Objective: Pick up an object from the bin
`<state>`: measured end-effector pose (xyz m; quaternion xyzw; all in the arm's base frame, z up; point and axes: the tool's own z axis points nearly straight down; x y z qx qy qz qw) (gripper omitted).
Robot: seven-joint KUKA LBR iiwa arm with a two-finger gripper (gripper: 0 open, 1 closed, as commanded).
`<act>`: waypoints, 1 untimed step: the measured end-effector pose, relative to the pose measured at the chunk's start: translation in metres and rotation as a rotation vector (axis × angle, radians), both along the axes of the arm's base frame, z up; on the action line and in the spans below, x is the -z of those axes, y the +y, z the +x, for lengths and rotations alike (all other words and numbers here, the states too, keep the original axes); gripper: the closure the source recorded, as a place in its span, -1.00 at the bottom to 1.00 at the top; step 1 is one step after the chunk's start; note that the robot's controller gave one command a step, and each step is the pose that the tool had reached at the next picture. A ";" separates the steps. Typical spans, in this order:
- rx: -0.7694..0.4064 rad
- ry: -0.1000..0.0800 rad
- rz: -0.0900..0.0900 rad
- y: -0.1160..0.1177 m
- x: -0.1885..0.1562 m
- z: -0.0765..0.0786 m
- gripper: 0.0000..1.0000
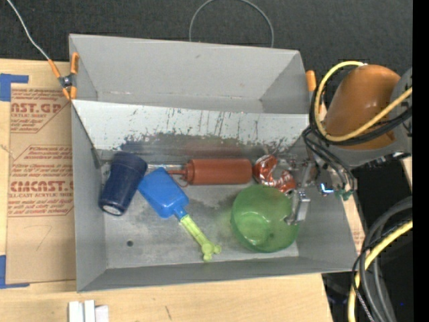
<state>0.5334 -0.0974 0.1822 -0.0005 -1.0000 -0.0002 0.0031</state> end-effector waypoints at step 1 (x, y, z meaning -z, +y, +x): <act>-0.002 -0.008 -0.001 0.001 -0.005 0.002 -1.00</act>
Offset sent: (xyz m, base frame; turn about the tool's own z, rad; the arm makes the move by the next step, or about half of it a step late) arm -0.0142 0.0116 -0.1061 0.0509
